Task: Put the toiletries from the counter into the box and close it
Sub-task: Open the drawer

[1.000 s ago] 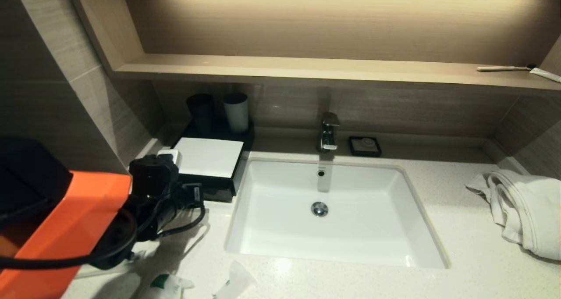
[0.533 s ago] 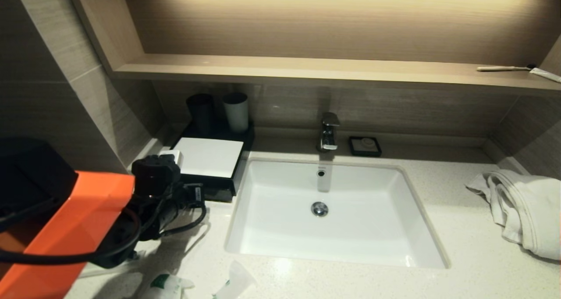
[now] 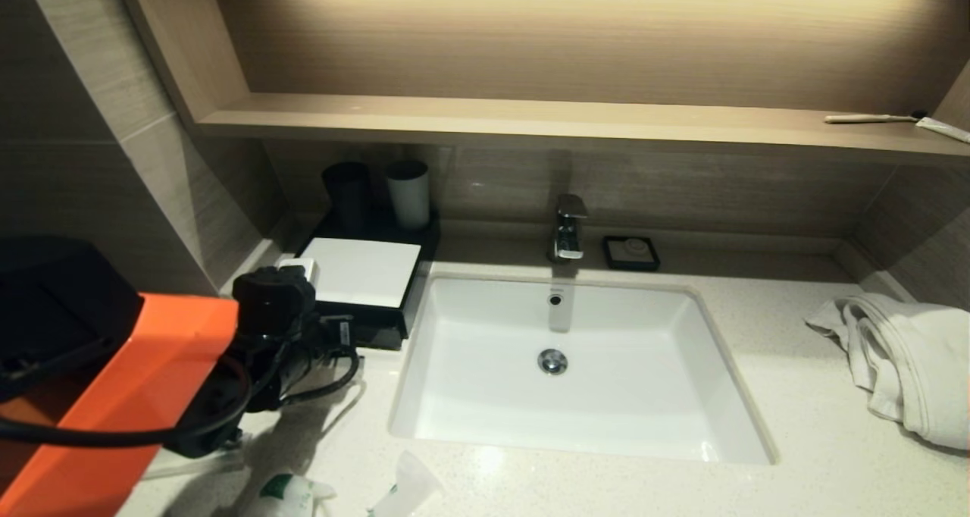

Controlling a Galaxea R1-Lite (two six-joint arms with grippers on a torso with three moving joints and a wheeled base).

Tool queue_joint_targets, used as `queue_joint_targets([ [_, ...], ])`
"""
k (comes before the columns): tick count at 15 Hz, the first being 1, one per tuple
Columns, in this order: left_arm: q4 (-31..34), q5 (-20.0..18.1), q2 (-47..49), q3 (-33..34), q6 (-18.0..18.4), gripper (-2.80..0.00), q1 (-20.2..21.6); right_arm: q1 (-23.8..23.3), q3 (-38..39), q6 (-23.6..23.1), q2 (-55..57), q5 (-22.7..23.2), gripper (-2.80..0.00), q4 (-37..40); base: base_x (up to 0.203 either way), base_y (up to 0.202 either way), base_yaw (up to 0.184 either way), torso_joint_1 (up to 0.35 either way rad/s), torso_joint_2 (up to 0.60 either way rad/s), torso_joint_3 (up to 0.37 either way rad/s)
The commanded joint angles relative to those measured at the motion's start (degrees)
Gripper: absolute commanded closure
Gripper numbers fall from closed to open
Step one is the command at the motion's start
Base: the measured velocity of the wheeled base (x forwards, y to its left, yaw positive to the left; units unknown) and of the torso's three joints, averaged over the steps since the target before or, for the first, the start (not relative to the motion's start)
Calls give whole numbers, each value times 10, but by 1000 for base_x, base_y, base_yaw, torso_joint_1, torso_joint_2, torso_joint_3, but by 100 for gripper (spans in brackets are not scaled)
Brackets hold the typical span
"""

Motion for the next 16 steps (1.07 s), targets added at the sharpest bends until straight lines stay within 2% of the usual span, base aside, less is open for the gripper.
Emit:
queue_joint_targets([
  [1,-2,1,4,-4,-1,0,0,0,0,0,0,0,0,0,0,0,0,0,0,0],
  [16,23,1,2,16,-1,0,0,0,0,0,0,0,0,0,0,0,0,0,0,0],
])
